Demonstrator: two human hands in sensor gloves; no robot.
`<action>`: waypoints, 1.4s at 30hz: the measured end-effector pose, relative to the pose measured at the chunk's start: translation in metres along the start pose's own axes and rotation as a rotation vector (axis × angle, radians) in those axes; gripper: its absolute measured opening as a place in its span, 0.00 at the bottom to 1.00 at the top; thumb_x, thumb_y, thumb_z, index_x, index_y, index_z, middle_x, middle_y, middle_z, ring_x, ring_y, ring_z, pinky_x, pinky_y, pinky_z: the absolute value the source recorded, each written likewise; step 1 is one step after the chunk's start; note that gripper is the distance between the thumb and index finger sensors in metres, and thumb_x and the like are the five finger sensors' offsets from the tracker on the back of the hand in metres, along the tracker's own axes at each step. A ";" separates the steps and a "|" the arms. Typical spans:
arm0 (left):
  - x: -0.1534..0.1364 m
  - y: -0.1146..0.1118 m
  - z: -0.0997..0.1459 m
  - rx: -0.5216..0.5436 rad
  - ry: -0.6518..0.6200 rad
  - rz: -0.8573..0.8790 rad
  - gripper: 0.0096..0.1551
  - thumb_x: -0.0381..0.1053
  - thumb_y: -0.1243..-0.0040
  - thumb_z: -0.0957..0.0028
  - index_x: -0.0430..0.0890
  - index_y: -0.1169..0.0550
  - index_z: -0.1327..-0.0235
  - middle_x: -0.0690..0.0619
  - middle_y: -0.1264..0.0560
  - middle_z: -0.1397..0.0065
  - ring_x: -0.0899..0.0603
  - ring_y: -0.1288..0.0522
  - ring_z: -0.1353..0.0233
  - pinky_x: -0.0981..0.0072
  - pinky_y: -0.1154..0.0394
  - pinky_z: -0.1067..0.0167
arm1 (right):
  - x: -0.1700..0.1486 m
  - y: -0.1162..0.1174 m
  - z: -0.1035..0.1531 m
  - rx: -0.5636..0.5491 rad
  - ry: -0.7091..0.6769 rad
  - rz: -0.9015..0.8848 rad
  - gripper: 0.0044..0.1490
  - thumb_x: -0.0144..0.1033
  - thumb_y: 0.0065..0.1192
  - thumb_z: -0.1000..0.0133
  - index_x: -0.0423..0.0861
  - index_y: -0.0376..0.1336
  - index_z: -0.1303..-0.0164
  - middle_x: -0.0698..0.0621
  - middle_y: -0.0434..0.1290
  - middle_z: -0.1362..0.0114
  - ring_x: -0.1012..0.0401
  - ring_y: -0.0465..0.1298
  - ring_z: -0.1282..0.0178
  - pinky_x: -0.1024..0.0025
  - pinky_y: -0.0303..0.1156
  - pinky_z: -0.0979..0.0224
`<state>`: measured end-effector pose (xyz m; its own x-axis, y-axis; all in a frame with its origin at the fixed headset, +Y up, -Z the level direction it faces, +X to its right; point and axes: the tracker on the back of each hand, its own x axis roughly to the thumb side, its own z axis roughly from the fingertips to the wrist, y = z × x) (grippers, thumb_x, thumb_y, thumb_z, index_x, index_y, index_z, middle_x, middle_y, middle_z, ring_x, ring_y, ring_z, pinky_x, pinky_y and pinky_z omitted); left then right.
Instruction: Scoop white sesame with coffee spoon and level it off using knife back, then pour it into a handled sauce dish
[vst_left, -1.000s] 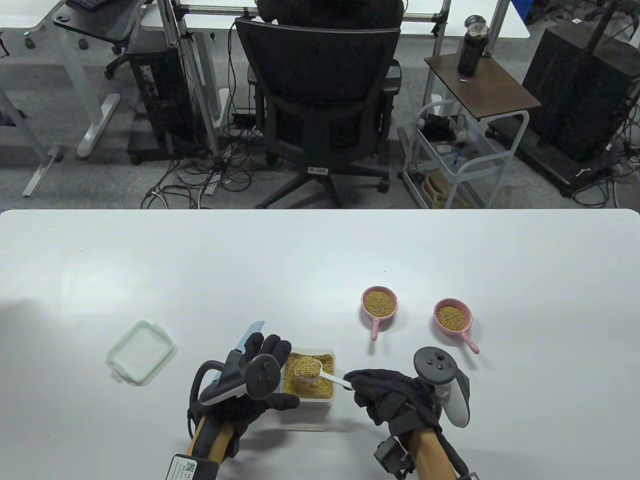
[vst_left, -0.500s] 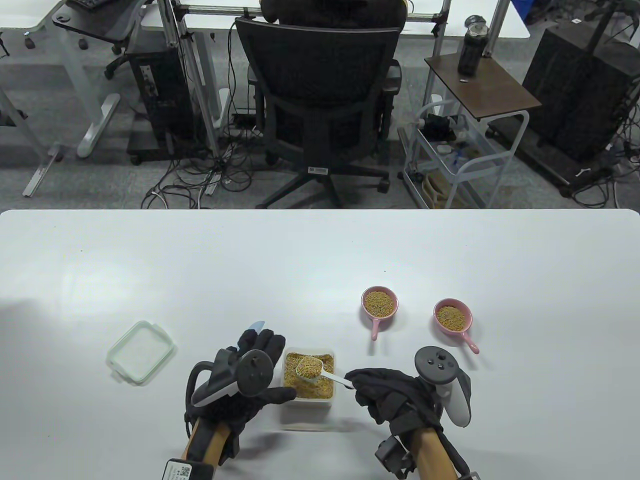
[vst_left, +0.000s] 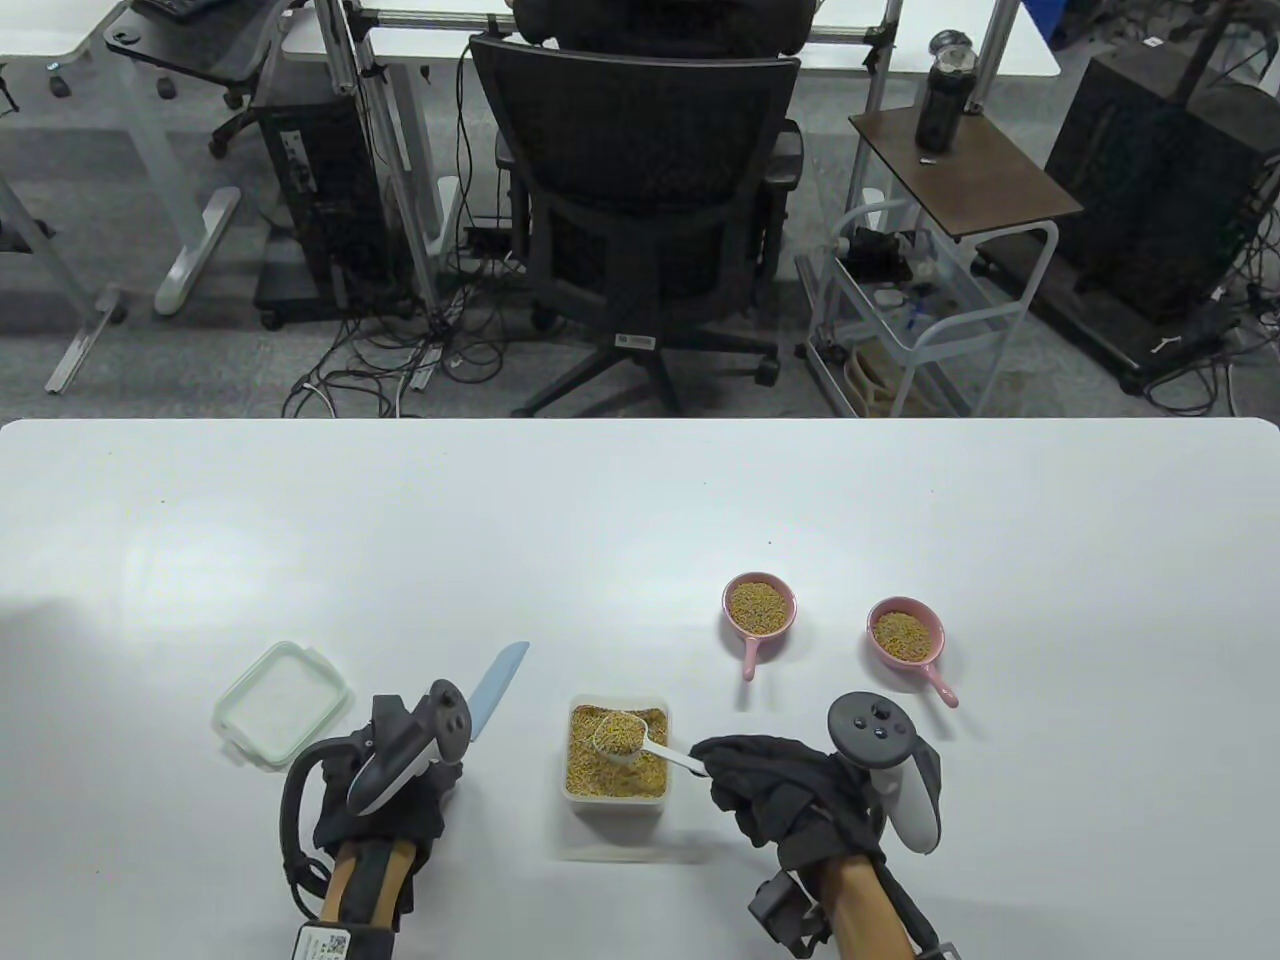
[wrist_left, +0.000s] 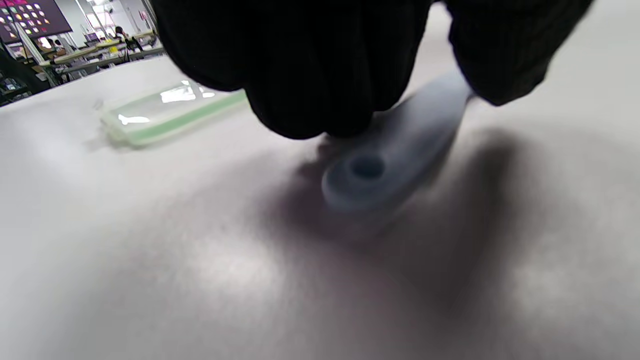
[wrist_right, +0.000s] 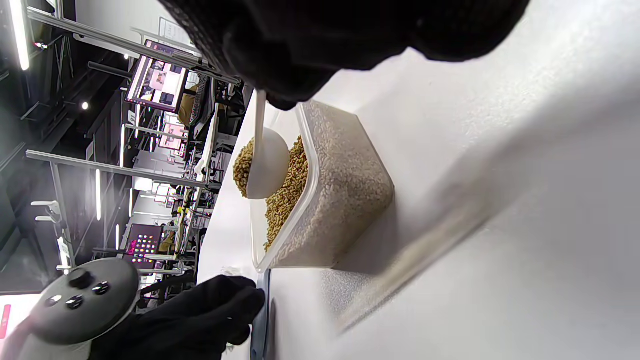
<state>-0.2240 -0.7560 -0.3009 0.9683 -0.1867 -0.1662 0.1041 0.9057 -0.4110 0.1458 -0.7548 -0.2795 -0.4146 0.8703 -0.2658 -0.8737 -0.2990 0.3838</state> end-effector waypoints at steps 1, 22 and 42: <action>0.003 -0.001 -0.001 0.043 0.012 -0.022 0.33 0.65 0.36 0.45 0.51 0.22 0.31 0.51 0.19 0.34 0.43 0.18 0.39 0.47 0.26 0.34 | 0.000 0.000 0.000 0.000 0.000 0.002 0.24 0.37 0.63 0.34 0.39 0.74 0.33 0.49 0.82 0.53 0.62 0.78 0.70 0.56 0.77 0.51; 0.015 0.025 0.036 0.332 -0.258 0.243 0.25 0.61 0.36 0.43 0.53 0.18 0.36 0.53 0.15 0.44 0.46 0.15 0.47 0.49 0.23 0.38 | 0.000 -0.003 0.002 -0.017 -0.006 -0.005 0.24 0.37 0.63 0.34 0.39 0.74 0.33 0.49 0.82 0.53 0.62 0.78 0.69 0.55 0.77 0.51; 0.060 0.037 0.081 0.273 -0.619 0.326 0.26 0.61 0.39 0.40 0.51 0.18 0.35 0.52 0.16 0.44 0.46 0.16 0.47 0.48 0.24 0.37 | 0.001 -0.003 0.001 -0.023 -0.011 0.017 0.24 0.37 0.63 0.34 0.39 0.73 0.33 0.49 0.82 0.53 0.62 0.78 0.69 0.55 0.77 0.51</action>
<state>-0.1431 -0.7024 -0.2534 0.9021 0.2820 0.3266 -0.2349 0.9558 -0.1766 0.1486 -0.7528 -0.2795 -0.4271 0.8691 -0.2497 -0.8721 -0.3230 0.3675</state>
